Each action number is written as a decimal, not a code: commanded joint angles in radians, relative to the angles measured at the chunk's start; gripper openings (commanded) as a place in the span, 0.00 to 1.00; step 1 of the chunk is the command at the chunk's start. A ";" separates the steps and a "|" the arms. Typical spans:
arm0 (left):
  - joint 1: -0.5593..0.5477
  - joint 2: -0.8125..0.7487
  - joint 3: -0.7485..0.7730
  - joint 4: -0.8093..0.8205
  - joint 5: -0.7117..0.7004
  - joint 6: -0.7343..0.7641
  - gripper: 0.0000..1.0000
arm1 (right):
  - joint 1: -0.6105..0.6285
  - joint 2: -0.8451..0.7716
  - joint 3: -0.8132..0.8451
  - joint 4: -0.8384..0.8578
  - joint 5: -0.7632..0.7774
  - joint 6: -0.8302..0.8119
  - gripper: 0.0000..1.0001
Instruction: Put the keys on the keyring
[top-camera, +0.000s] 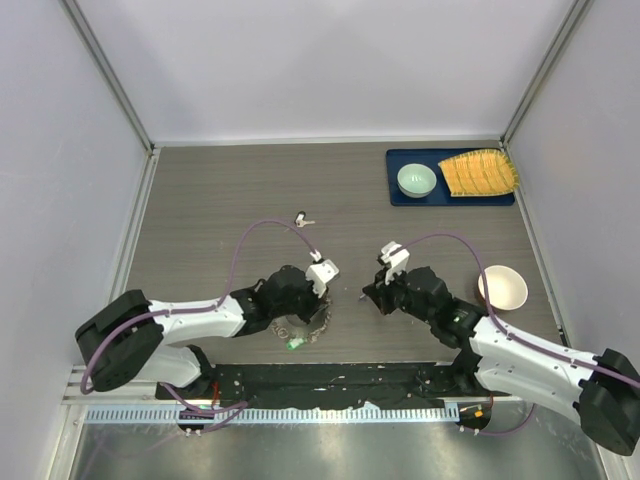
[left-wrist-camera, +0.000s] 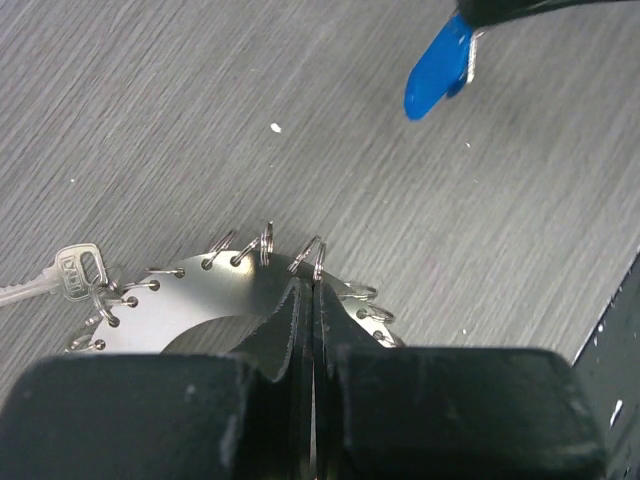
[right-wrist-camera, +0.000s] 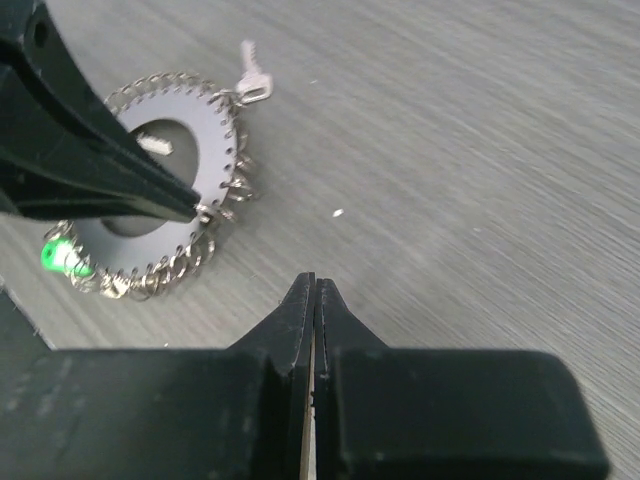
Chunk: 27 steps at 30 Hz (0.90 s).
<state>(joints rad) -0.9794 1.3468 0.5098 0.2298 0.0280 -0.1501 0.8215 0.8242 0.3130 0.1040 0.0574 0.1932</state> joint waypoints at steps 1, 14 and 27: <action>0.004 -0.081 -0.040 0.091 0.087 0.116 0.00 | 0.001 0.026 0.047 0.079 -0.239 -0.109 0.01; 0.002 -0.196 -0.136 0.210 0.262 0.231 0.00 | 0.011 0.107 0.024 0.206 -0.534 -0.302 0.01; 0.002 -0.181 -0.175 0.310 0.349 0.293 0.00 | 0.024 0.135 0.026 0.232 -0.561 -0.376 0.01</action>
<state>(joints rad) -0.9794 1.1713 0.3382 0.4347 0.3283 0.0994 0.8371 0.9562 0.3161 0.2962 -0.4793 -0.1387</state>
